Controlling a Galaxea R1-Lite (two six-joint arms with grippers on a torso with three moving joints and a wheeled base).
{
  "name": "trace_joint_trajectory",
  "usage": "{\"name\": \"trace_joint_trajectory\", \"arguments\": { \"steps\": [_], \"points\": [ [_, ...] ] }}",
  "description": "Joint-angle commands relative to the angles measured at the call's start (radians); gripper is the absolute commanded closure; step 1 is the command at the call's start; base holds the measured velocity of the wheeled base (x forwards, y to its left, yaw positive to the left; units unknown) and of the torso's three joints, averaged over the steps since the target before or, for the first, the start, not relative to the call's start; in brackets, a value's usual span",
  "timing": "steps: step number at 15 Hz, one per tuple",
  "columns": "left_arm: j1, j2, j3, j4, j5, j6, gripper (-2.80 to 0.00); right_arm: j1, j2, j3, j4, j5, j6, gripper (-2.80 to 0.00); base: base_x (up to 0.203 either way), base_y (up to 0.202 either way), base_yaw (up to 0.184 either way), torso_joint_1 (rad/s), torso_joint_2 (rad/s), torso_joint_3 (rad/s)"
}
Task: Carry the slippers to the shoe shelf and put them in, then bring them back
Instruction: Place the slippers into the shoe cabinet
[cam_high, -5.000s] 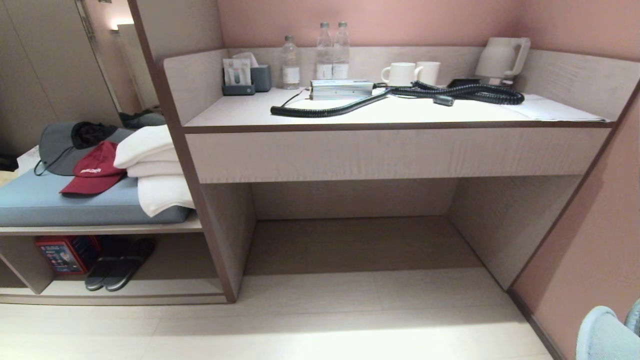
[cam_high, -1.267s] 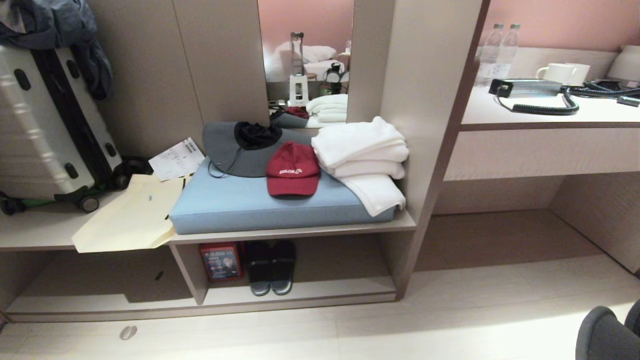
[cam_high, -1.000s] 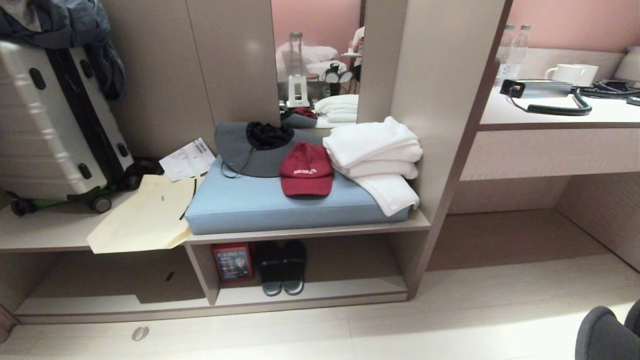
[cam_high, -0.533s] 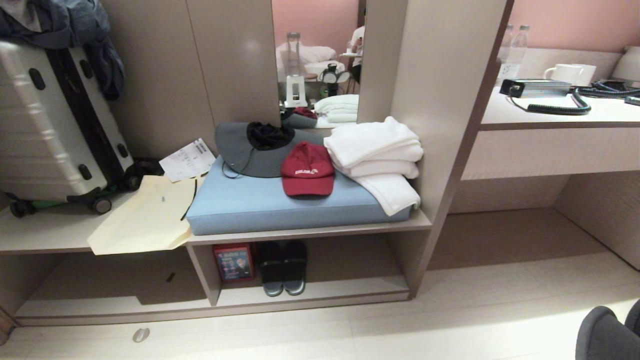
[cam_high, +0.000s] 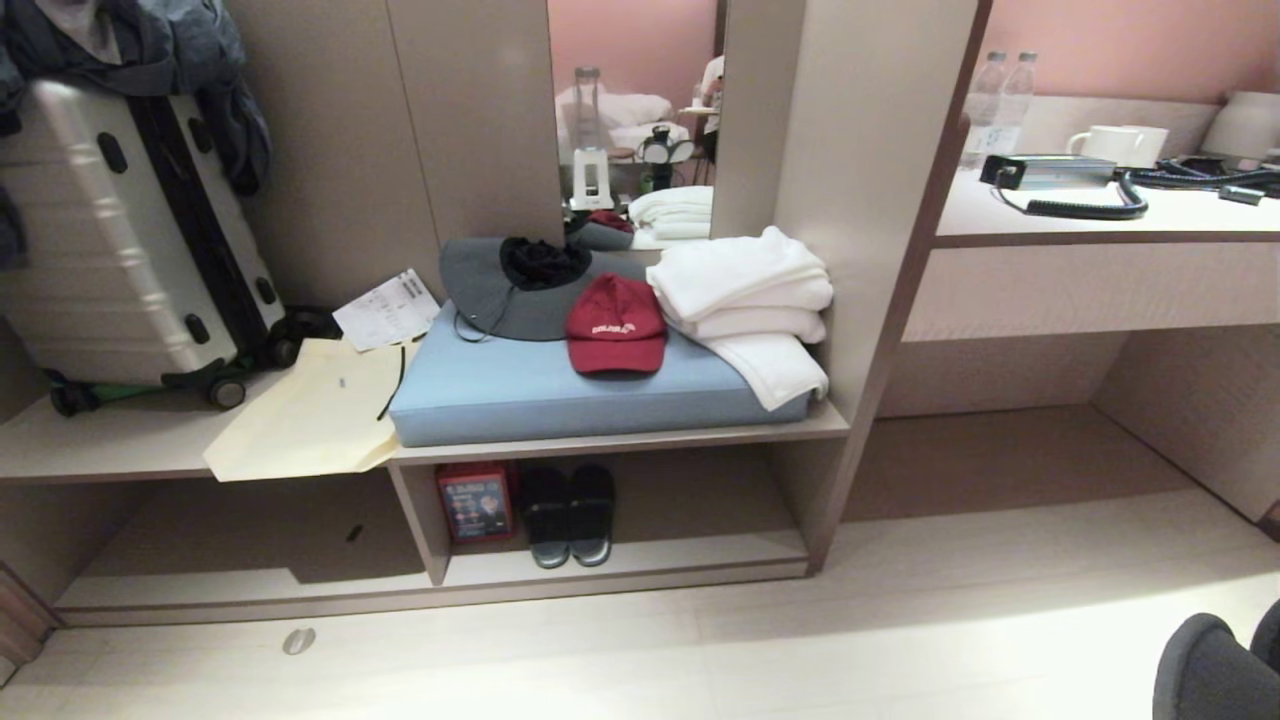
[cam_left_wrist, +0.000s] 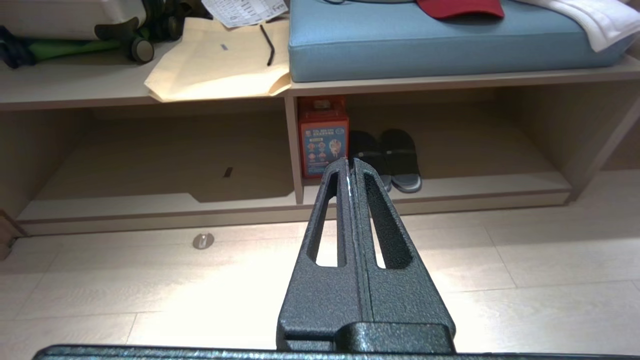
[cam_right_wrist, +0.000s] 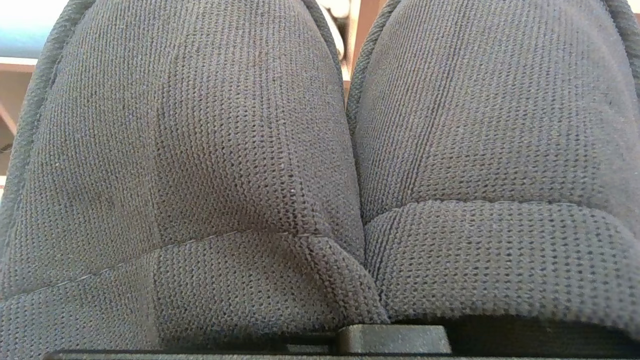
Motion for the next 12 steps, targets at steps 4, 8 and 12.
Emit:
{"name": "trace_joint_trajectory", "arguments": {
  "steps": [4, 8, 12],
  "points": [
    [0.0, 0.001, 0.0, 0.001, 0.0, -0.005, 0.0, 0.0, 0.001, 0.001, 0.0, 0.0, -0.001, 0.0, 0.0, 0.0, 0.0, 0.002, 0.0, -0.121],
    [0.0, 0.001, 0.0, 0.001, 0.0, -0.005, 0.0, 0.0, 0.001, 0.002, 0.0, 0.0, -0.001, 0.0, 0.0, 0.0, 0.0, 0.002, 0.0, -0.196],
    [0.0, 0.001, 0.0, 0.0, 0.0, -0.005, 0.0, 0.0, 0.001, 0.0, 0.0, 0.0, -0.001, 0.0, 0.0, 0.0, 0.0, 0.004, 0.0, -0.197]
  ]
}}
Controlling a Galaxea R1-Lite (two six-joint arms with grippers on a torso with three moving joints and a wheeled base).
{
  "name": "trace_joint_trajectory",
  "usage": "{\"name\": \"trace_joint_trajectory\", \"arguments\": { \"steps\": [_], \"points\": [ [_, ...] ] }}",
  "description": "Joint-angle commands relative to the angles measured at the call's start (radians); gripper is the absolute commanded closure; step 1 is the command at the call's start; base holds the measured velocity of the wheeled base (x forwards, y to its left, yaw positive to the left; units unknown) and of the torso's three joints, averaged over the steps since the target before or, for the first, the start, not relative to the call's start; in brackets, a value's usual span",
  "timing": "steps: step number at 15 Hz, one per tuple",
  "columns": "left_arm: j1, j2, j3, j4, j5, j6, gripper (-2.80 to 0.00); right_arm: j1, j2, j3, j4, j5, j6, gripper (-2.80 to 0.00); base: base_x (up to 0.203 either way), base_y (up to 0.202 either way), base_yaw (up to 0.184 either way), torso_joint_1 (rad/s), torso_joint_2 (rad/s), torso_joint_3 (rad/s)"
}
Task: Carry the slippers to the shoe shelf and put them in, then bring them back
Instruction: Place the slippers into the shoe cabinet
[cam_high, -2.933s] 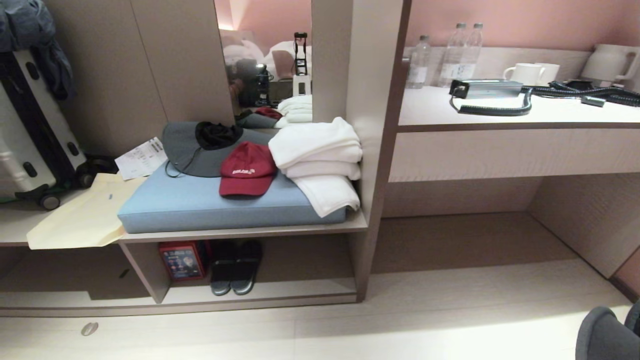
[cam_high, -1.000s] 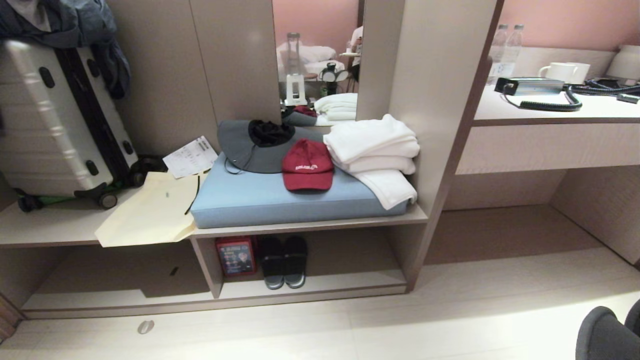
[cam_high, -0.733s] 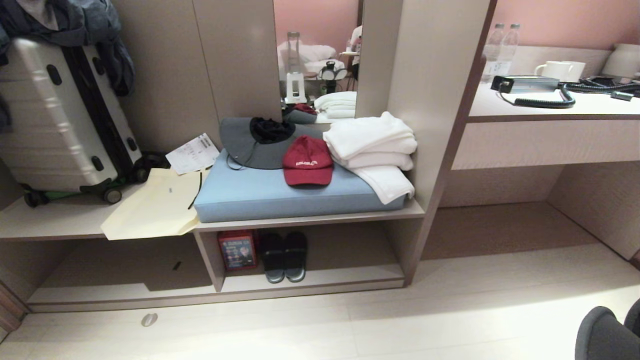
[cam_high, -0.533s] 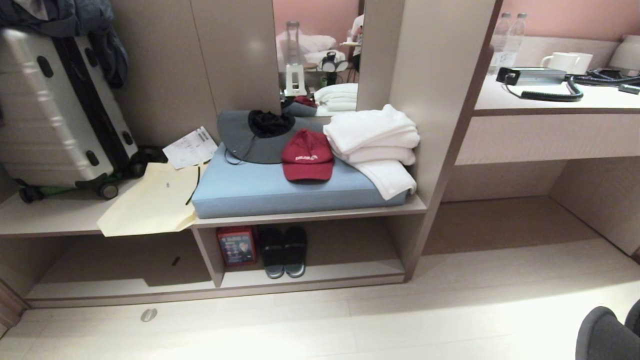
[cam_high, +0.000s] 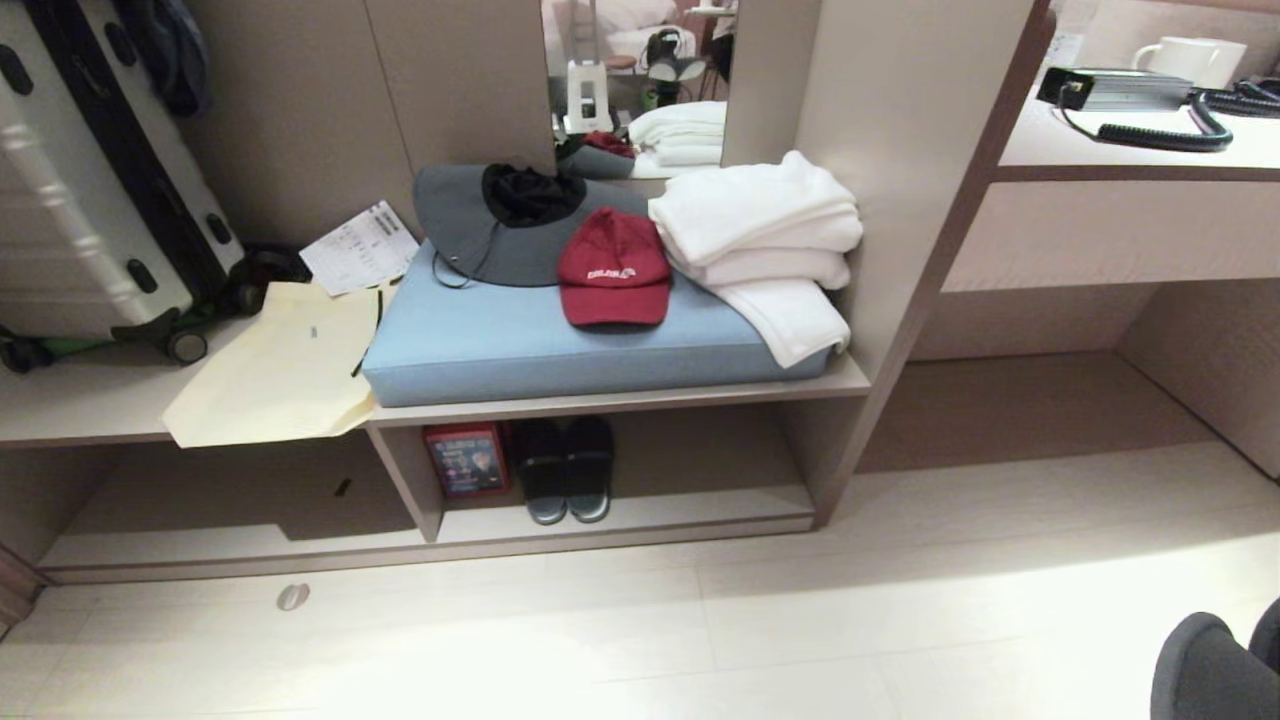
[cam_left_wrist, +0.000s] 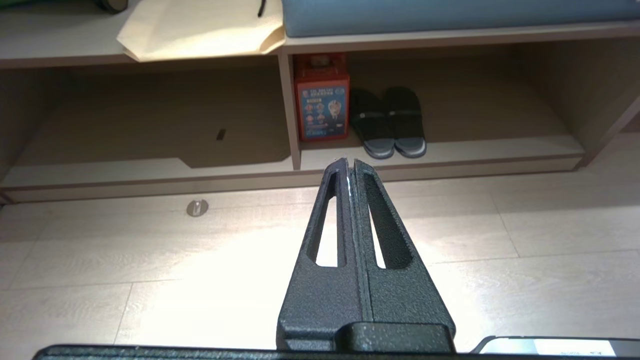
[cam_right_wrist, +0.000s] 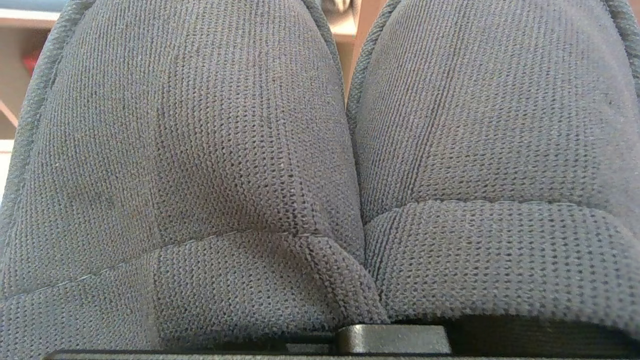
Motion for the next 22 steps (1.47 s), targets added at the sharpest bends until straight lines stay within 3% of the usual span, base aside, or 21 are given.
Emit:
{"name": "trace_joint_trajectory", "arguments": {
  "steps": [1, 22],
  "points": [
    [0.0, 0.001, 0.0, 0.0, 0.0, 0.0, 0.0, 0.0, 0.001, 0.0, 0.0, 0.0, -0.001, 0.0, 0.0, 0.0, 0.0, 0.01, 0.0, -0.201],
    [0.001, 0.001, 0.0, 0.0, 0.0, 0.0, 0.0, 0.0, 0.001, 0.0, 0.0, -0.003, 0.002, 0.0, 0.0, 0.0, 0.0, 0.004, 0.0, -0.198]
  ]
}}
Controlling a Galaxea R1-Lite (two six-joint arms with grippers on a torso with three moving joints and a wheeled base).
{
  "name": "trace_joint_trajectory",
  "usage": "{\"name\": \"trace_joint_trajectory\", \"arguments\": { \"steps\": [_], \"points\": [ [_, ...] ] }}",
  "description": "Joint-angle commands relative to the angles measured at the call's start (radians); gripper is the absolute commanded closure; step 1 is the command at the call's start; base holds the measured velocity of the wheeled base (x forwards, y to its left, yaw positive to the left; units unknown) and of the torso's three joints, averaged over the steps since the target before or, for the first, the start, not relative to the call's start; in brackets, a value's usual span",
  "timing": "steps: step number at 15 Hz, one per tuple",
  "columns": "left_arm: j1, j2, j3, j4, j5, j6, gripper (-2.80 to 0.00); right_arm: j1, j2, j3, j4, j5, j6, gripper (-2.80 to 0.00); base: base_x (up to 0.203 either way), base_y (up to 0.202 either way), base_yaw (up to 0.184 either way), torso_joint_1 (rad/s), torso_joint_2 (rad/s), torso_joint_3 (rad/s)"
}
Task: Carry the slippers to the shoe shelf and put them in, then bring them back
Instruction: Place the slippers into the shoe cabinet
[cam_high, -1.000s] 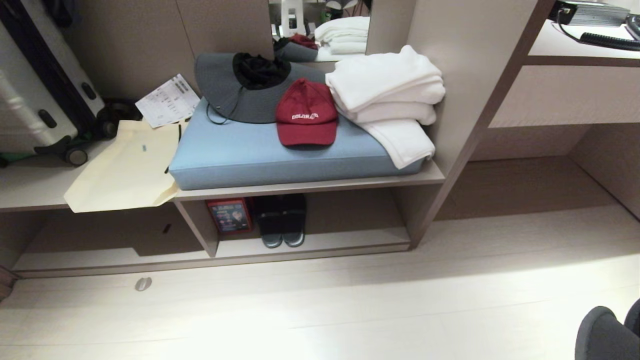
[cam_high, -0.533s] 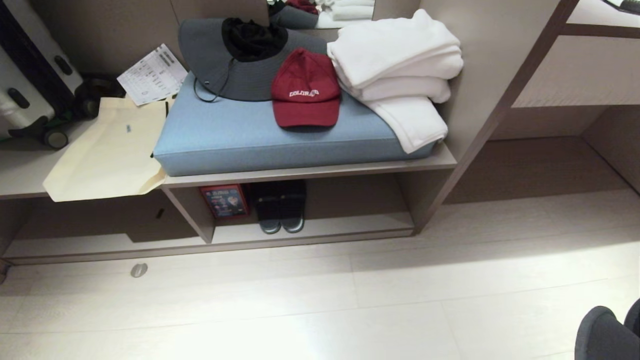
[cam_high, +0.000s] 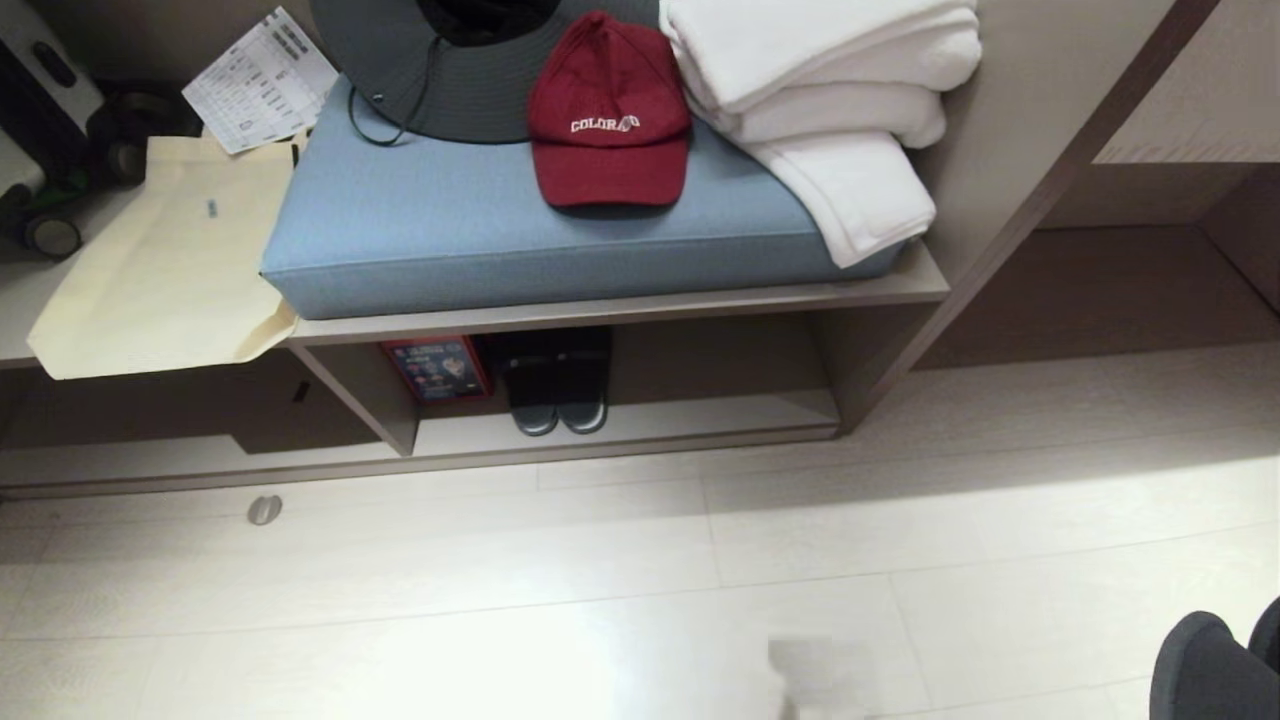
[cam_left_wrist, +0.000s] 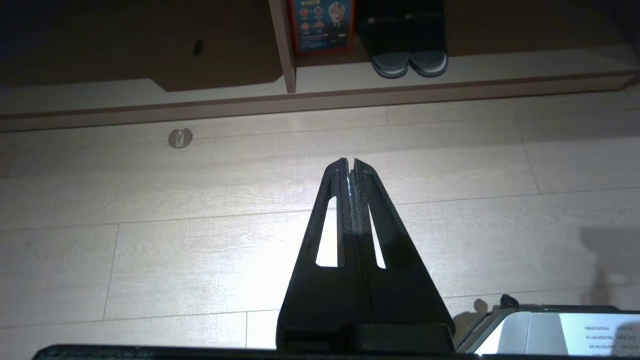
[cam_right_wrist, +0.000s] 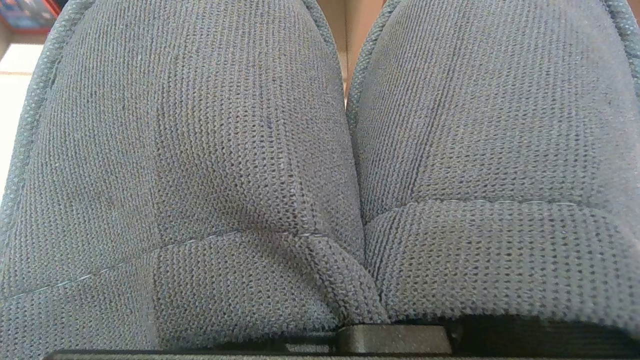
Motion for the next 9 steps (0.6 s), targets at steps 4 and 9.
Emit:
{"name": "trace_joint_trajectory", "arguments": {
  "steps": [4, 9],
  "points": [
    [0.0, 0.001, 0.0, 0.0, 0.0, -0.001, 0.0, 0.001, 0.0, 0.0, 0.0, 0.001, 0.0, 0.0, 0.0, 0.0, 0.0, 0.006, 0.0, -0.2],
    [0.001, 0.001, 0.0, -0.002, 0.0, -0.001, 0.0, 0.001, 0.0, 0.0, 0.0, 0.001, -0.002, 0.0, 0.0, 0.0, 0.0, 0.005, 0.0, -0.198]
  ]
}}
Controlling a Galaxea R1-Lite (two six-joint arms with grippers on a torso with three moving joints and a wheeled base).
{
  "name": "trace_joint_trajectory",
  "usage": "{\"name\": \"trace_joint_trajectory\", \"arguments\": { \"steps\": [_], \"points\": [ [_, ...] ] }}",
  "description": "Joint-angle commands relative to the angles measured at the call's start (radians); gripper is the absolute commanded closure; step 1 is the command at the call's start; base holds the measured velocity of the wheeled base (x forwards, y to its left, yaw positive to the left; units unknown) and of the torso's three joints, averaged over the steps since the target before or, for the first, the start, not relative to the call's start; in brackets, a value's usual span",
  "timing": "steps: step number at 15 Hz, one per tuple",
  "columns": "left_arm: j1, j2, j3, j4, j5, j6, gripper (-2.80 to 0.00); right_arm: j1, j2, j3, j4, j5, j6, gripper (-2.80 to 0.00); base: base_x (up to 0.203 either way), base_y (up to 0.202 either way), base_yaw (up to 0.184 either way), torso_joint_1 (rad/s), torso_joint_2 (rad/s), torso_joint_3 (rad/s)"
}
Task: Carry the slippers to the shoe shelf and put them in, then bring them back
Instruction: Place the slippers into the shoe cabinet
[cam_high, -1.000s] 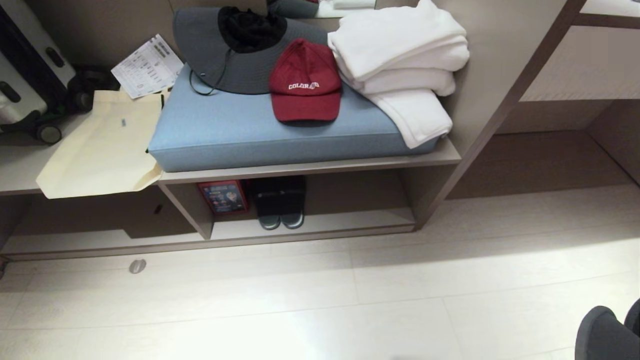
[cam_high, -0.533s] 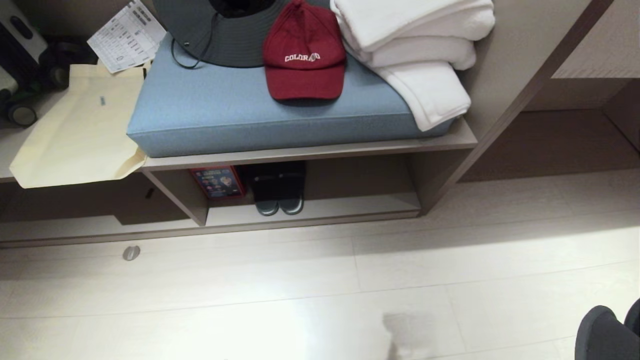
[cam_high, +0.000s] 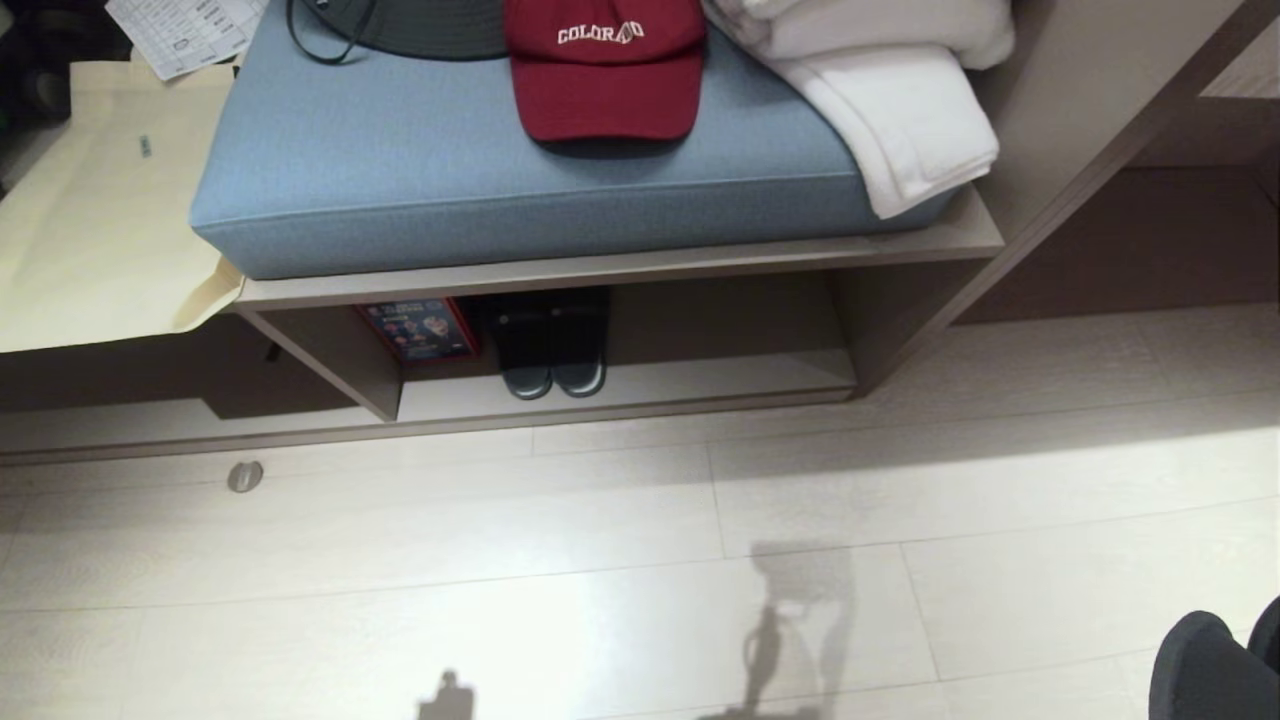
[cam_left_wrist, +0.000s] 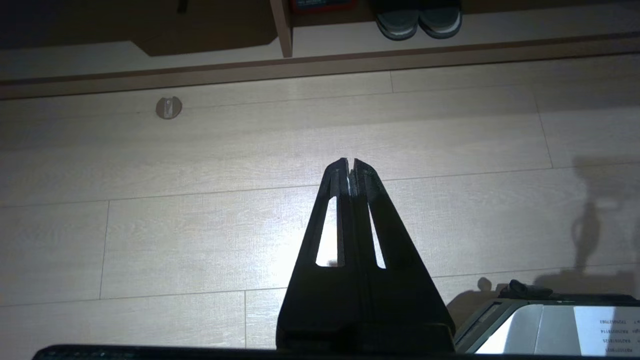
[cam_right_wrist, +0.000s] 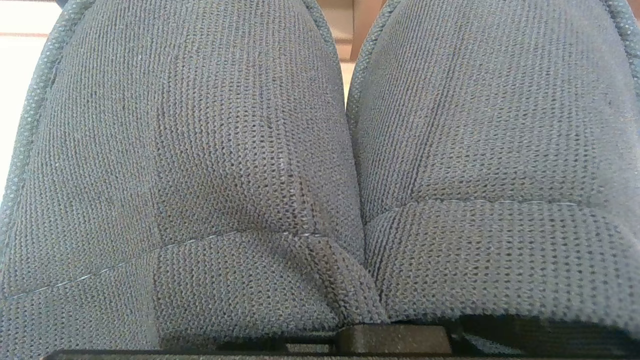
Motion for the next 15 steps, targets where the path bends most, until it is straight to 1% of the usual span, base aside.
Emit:
{"name": "trace_joint_trajectory", "arguments": {
  "steps": [1, 15],
  "points": [
    [0.001, 0.001, 0.0, 0.0, 0.0, 0.0, 0.0, 0.001, 0.0, 0.0, -0.001, 0.001, 0.001, 0.0, 0.0, 0.0, 0.0, 0.013, 0.0, -0.191],
    [-0.001, 0.001, 0.0, -0.001, -0.001, 0.0, 0.0, 0.001, 0.002, 0.0, -0.001, -0.002, -0.001, 0.0, 0.0, 0.0, 0.0, 0.003, 0.0, -0.198]
  ]
}}
